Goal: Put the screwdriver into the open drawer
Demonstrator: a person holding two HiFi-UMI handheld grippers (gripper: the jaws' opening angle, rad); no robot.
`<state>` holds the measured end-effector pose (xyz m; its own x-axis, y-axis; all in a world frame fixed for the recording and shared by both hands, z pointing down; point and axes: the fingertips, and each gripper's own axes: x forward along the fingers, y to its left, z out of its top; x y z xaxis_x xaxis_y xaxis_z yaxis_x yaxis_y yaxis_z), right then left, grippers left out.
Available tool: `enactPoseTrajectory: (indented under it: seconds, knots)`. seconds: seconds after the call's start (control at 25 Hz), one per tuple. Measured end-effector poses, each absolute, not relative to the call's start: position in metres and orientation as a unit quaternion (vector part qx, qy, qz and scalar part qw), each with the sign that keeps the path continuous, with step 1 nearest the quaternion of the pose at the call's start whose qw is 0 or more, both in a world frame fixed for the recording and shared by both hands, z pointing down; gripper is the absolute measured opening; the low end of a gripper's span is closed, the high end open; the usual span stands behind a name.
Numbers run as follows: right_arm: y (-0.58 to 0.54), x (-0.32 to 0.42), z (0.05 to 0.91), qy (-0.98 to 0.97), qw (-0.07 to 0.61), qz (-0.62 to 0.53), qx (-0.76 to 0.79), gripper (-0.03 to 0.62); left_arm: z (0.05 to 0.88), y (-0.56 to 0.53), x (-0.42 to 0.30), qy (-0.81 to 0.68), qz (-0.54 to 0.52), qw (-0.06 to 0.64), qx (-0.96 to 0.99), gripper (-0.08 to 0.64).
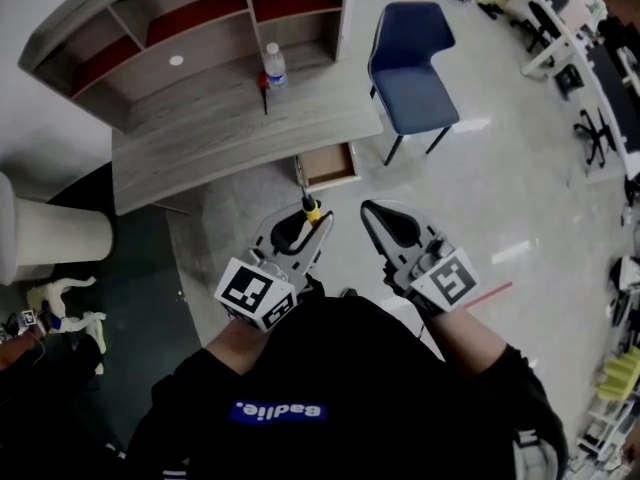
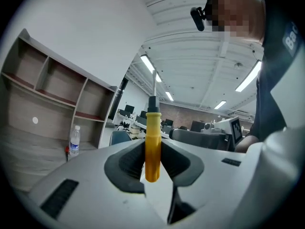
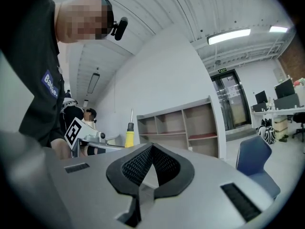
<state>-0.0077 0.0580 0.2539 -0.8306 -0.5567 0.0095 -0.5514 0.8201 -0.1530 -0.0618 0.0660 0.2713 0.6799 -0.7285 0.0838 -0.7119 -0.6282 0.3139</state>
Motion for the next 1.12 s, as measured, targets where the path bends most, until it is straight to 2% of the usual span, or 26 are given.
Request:
enactPoseTrajectory:
  seconds: [0.44,1.12]
  knots:
    - [-0.002,-0.036,0.276,0.940,-0.016,-0.078,-0.332,0.026,0.317,-0.003,-0.093,-0.366,-0.005,0.200,0.909,0.091]
    - [-0.053,0.010,0.315,0.954,-0.042,-0.099,-0.281,0.026,0.385,-0.053,-0.048,-0.439,0.045,0.224,0.869,0.091]
